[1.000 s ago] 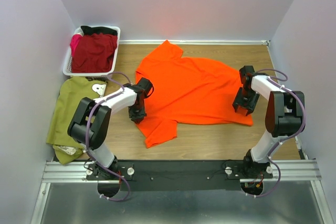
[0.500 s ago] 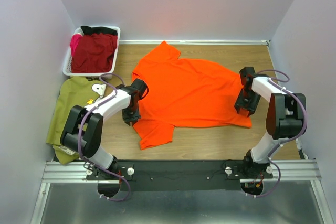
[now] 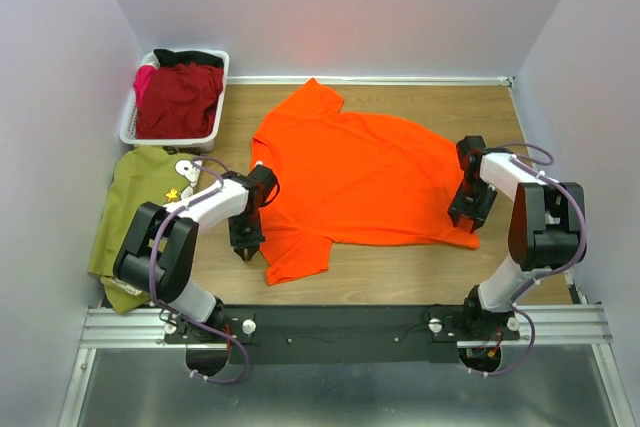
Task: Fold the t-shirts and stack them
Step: Flatten out the tshirt
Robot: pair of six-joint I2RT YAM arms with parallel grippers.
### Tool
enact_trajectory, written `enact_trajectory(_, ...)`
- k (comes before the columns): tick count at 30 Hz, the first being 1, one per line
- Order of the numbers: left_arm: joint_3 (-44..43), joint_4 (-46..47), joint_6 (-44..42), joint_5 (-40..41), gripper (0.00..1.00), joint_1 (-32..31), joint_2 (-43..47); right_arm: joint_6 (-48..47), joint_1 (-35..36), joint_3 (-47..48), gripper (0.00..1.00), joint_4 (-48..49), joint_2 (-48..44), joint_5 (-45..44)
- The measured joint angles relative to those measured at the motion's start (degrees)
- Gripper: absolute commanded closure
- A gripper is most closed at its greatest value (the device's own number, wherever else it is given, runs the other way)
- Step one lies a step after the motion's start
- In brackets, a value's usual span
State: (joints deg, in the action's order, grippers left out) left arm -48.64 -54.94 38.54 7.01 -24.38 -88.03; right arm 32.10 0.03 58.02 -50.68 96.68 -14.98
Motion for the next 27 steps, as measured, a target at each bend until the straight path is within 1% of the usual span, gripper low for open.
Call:
enact_trajectory(2, -1.2, -1.49, 0.11, 0.28, 0.81, 0.0, 0.11, 0.09, 0.0, 0.02, 0.47, -0.42, -0.2, -0.07)
enact_trajectory(4, -4.94, -3.87, 0.26, 1.31, 0.81, 0.0, 0.24, 0.26, 0.0, 0.59, 0.47, -1.46, -0.76, -0.35)
enact_trajectory(6, -12.24, -5.81, 0.31, 2.78, 0.8, 0.02, 0.24, 0.37, 0.0, 2.56, 0.47, -2.69, -1.55, -0.63)
enact_trajectory(7, -17.29, -6.08, 0.28, 3.78, 0.8, 0.07, 0.22, 0.42, 0.0, 3.69, 0.46, -2.99, -1.81, -0.72)
enact_trajectory(10, -28.85, -5.7, -0.2, 5.97, 0.81, 0.72, -1.18, 0.44, 0.0, 10.54, 0.44, -3.37, -2.38, -1.73)
enact_trajectory(13, -39.26, -3.85, -1.44, 6.8, 0.81, 2.32, -5.7, 0.39, 0.0, 17.59, 0.43, -3.04, -1.86, -3.02)
enact_trajectory(14, -40.76, -3.43, -1.55, 6.93, 0.82, 2.64, -6.95, 0.31, 0.0, 20.26, 0.43, -2.56, -1.03, -3.28)
enact_trajectory(16, -44.83, -1.29, -2.6, 6.99, 0.83, 3.39, -11.08, 0.0, 0.0, 25.0, 0.42, -1.75, 1.57, -3.23)
enact_trajectory(18, -49.37, 1.92, -3.8, 6.8, 0.83, 4.17, -17.88, -0.63, 0.0, 29.4, 0.41, -0.09, 5.99, -3.02)
enact_trajectory(19, -50.49, 3.17, -4.46, 6.54, 0.85, 4.28, -19.87, -1.05, 0.0, 30.91, 0.41, 1.14, 7.8, -2.75)
enact_trajectory(21, -52.7, 7.28, -5.99, 5.64, 0.85, 4.39, -26.1, -2.23, 0.0, 34.62, 0.41, 2.6, 13.03, -2.32)
enact_trajectory(23, -53.62, 9.57, -7.06, 5.09, 0.85, 4.39, -29.88, -3.8, 0.0, 39.47, 0.41, 4.42, 19.41, -1.6)
enact_trajectory(27, -57.27, 12.72, -8.74, 4.48, 0.85, 4.39, -36.24, -6.51, 0.0, 47.43, 0.41, 6.84, 28.55, 0.31)
